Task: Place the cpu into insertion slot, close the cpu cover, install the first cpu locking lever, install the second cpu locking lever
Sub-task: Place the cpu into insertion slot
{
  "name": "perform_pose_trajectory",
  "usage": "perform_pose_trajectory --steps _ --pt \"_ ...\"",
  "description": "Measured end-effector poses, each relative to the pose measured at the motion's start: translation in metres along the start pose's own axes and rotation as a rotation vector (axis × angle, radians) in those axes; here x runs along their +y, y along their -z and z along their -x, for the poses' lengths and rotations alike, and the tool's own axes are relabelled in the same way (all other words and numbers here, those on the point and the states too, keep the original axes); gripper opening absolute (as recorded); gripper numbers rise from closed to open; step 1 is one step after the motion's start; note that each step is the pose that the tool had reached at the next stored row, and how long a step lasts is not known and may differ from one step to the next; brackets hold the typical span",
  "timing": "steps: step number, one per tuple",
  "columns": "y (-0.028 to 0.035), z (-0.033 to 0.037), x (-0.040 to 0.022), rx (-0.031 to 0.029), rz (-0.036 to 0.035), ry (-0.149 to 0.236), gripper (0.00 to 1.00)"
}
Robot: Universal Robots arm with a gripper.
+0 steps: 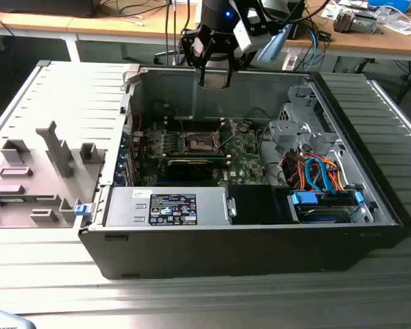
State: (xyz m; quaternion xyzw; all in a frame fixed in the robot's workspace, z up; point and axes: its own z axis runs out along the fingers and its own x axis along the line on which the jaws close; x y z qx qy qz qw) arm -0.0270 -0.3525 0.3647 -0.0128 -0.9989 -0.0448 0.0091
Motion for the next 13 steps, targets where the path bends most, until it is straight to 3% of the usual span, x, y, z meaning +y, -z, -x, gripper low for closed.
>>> perform_pose_trajectory --steps 2,4,13 --pt "0.0 -0.0004 0.0 0.0 -0.0001 0.0 0.54" --pt "-0.0046 -0.0006 -0.0004 0.0 -0.0001 0.0 0.54" --pt "-0.0064 -0.0005 -0.0006 0.0 0.0 0.0 0.54"
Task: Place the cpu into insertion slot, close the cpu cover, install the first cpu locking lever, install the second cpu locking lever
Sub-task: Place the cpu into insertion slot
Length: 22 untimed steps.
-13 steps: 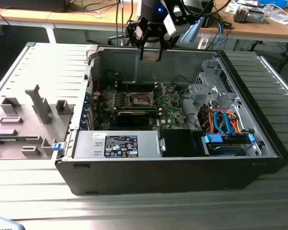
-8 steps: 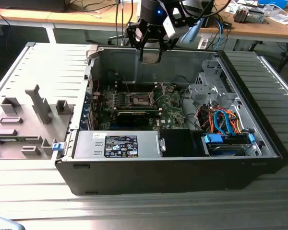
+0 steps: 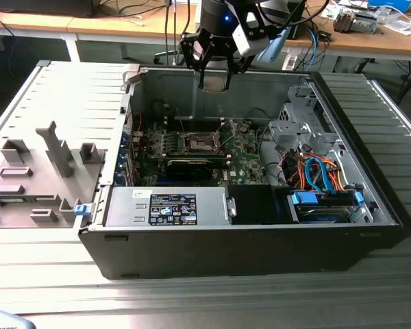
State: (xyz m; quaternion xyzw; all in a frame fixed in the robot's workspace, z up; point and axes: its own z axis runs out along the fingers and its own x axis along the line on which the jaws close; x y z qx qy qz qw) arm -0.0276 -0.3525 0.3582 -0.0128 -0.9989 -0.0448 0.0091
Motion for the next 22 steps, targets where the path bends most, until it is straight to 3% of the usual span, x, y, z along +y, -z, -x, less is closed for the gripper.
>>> perform_pose_trajectory --steps 21,22 --pt "-0.004 0.0001 -0.0004 0.0 0.0 0.0 0.54" --pt "-0.0095 0.0002 -0.0009 0.0001 0.0 0.0 0.54"
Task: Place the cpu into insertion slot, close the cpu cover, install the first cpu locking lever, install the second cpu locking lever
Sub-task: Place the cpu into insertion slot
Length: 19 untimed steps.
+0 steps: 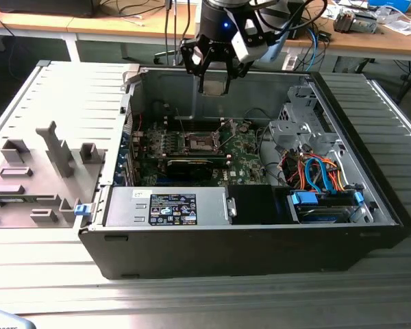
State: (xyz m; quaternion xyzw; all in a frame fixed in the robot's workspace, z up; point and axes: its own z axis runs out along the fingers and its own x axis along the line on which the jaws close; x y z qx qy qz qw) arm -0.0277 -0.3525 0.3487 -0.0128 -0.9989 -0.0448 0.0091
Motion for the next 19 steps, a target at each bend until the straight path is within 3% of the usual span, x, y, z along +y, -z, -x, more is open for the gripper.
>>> perform_pose_trajectory --steps 1,19 --pt "-0.0054 0.0001 -0.0005 0.0 0.0 0.0 0.54" --pt "-0.0074 0.0001 -0.0007 0.0 -0.0004 0.0 0.54"
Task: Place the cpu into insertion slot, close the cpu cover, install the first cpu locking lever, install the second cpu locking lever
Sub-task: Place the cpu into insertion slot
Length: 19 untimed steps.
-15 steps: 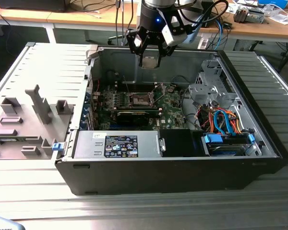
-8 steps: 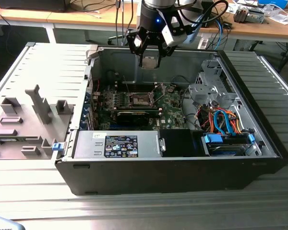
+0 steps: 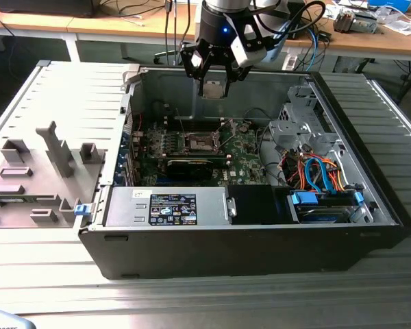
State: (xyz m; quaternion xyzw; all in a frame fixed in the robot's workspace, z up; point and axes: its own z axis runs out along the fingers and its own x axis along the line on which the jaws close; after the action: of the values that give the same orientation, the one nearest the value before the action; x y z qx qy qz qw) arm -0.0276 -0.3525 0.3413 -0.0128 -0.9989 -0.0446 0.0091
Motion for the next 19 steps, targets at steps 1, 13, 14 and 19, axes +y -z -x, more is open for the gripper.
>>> perform_pose_trajectory --steps 1,13,14,19 --pt "0.0 0.0 0.0 0.0 -0.0001 0.0 0.54" --pt "-0.0075 0.0002 -0.001 -0.0002 -0.004 0.0 0.54" --pt "-0.0076 0.0002 -0.001 -0.0002 -0.004 0.0 0.54" --pt "-0.01 0.0002 -0.0012 -0.0002 -0.004 0.0 0.54"
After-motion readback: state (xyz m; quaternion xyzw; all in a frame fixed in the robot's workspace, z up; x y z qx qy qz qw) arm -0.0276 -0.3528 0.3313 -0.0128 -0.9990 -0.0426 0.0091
